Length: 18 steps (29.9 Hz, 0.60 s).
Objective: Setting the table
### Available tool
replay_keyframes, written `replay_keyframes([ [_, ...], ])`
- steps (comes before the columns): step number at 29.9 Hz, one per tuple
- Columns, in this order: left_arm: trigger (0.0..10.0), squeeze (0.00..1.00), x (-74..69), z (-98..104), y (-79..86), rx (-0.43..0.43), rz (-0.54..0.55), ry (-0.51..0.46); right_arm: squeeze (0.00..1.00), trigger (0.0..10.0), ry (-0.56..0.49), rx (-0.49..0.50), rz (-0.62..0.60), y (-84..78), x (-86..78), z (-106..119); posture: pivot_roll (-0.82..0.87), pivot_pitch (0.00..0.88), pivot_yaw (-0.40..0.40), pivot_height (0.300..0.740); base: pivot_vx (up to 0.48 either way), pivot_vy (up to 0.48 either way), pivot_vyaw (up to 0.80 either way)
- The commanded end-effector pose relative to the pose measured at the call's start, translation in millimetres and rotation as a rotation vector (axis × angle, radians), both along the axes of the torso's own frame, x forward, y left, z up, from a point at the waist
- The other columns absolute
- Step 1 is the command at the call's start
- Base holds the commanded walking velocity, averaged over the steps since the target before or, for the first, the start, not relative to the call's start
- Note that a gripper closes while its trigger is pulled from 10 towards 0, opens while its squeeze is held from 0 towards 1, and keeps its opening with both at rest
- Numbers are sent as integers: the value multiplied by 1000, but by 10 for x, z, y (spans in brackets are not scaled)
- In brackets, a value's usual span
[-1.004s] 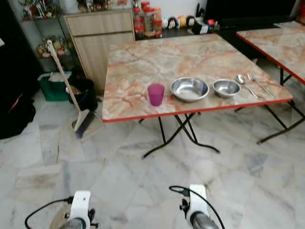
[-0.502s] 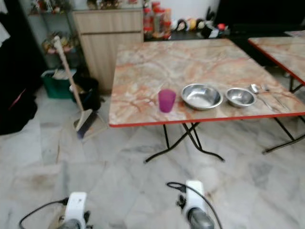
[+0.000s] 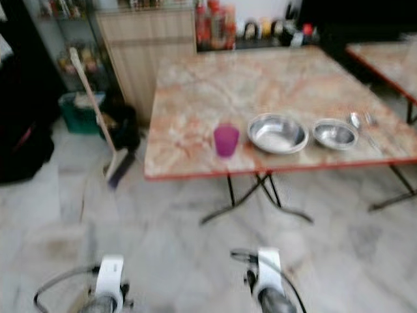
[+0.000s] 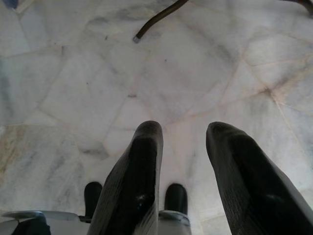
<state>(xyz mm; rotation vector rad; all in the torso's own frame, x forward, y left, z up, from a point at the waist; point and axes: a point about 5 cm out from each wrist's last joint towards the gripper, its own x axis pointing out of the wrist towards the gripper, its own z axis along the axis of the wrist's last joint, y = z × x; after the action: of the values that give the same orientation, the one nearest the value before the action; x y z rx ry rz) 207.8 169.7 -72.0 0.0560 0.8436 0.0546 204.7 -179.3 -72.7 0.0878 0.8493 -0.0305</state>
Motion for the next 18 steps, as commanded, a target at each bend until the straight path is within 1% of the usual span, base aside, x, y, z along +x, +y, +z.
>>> replay_keyframes([
  [1, 10000, 0, -32, -19, 1, 16, -24, 16, 0, 10000, 3, -4, -4, -18, -16, -7, -136, 0, 33, 740, 0, 0, 0],
  [3, 10000, 0, -33, -20, 0, 19, -27, 15, 0, 10000, 3, -4, -4, -18, -16, -7, -136, 0, 33, 740, 0, 0, 0],
  [18, 10000, 0, -35, -20, -14, 6, -22, 9, 0, 10000, 0, -20, 0, -40, -18, -4, -139, 0, 27, 740, 0, -291, 0],
])
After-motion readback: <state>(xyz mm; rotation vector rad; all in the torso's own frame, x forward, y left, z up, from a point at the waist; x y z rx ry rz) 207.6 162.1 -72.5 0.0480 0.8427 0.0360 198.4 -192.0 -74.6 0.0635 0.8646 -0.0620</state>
